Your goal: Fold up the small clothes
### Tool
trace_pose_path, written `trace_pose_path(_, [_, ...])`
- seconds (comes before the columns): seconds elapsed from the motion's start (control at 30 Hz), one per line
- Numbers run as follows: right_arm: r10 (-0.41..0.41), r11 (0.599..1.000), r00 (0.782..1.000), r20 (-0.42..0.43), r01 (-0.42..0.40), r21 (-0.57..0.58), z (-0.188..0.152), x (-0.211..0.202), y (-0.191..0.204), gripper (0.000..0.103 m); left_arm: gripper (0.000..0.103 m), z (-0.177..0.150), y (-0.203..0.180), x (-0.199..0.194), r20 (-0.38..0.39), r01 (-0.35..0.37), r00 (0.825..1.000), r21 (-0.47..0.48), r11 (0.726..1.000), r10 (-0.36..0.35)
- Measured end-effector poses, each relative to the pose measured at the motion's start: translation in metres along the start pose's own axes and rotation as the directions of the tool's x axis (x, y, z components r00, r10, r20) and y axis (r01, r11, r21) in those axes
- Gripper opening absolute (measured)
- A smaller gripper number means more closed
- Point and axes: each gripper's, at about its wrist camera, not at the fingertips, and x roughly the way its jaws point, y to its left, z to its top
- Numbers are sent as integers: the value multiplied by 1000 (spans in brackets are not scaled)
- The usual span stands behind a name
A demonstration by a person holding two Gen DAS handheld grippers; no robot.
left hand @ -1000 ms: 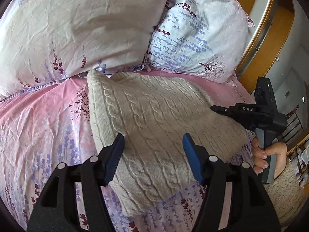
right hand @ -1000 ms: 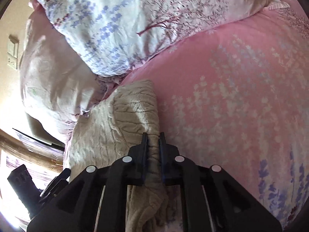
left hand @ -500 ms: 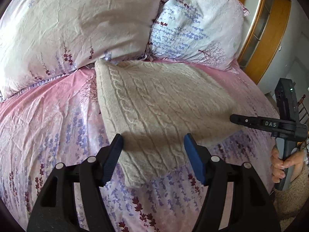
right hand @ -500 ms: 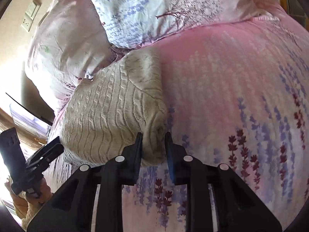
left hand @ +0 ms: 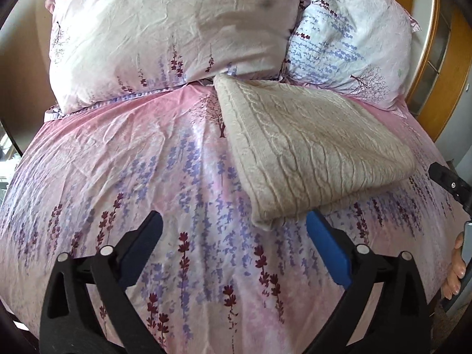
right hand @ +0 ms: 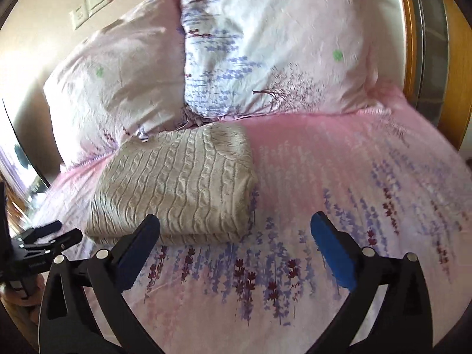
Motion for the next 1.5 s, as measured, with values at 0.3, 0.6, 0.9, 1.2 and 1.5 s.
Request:
trace_pose_path(0.3, [-65,995,989,-136,54,-82,-25,31,28,102,101,-16,-19,16,-100,-27,995,3,1000,28])
trace_pose_path(0.6, [-100,990,978,-185,78,-120,-37,43,43,102,101,-22,-23,31,-160,-26,987,-11,1000,24])
trace_pose_path(0.9, [-129,985,967,-218,100,-141,-44,51,47,102,101,-20,-25,37,-183,-56,982,-6,998,54])
trace_pose_path(1.2, [-126,987,959,-253,96,-128,-45,57,43,102,101,-20,-26,38,-177,-74,982,-15,997,70])
trace_pose_path(1.5, [-123,988,960,-252,94,-125,-46,57,42,102,101,-22,-26,37,-169,-76,983,-14,997,73])
